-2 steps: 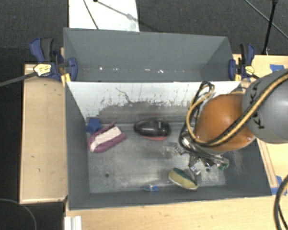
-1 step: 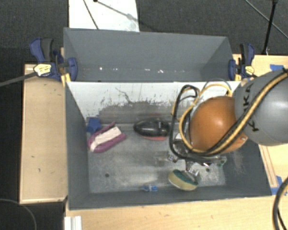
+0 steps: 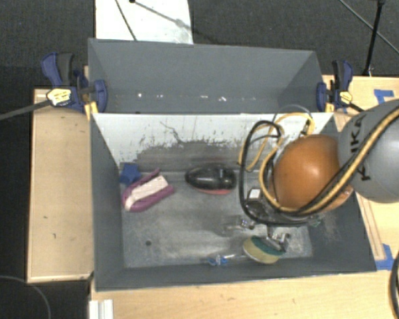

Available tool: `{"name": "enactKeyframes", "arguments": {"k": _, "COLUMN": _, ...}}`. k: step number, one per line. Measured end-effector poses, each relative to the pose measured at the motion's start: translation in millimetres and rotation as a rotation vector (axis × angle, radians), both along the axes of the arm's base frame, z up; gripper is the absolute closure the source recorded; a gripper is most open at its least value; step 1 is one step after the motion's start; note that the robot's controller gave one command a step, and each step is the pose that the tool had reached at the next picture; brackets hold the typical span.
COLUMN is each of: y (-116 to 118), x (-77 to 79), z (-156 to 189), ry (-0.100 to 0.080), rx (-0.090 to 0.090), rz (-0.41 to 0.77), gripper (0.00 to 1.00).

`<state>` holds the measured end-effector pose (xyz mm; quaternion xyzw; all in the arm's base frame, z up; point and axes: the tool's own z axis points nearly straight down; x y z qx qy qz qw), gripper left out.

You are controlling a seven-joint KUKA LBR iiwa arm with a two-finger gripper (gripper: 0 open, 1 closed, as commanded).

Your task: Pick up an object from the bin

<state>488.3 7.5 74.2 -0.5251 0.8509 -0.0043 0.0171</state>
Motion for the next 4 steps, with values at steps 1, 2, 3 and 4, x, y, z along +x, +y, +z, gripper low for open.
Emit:
{"name": "enactKeyframes", "arguments": {"k": 1, "y": -11, "x": -5.3, "z": -1, "ry": 0.005, "rx": -0.009, "rz": 0.34, "gripper": 0.0}}
{"name": "enactKeyframes", "arguments": {"k": 2, "y": -63, "x": -4.9, "z": -2, "ry": 0.008, "rx": -0.014, "rz": 0.364, "gripper": 0.0}}
{"name": "enactKeyframes", "arguments": {"k": 3, "y": -62, "x": -1.9, "z": 1, "ry": 0.002, "rx": -0.018, "rz": 0.361, "gripper": 1.0}}
{"name": "enactKeyframes", "arguments": {"k": 4, "y": -70, "x": 3.8, "z": 127, "ry": 0.023, "rx": -0.019, "rz": 0.4, "gripper": 1.0}}
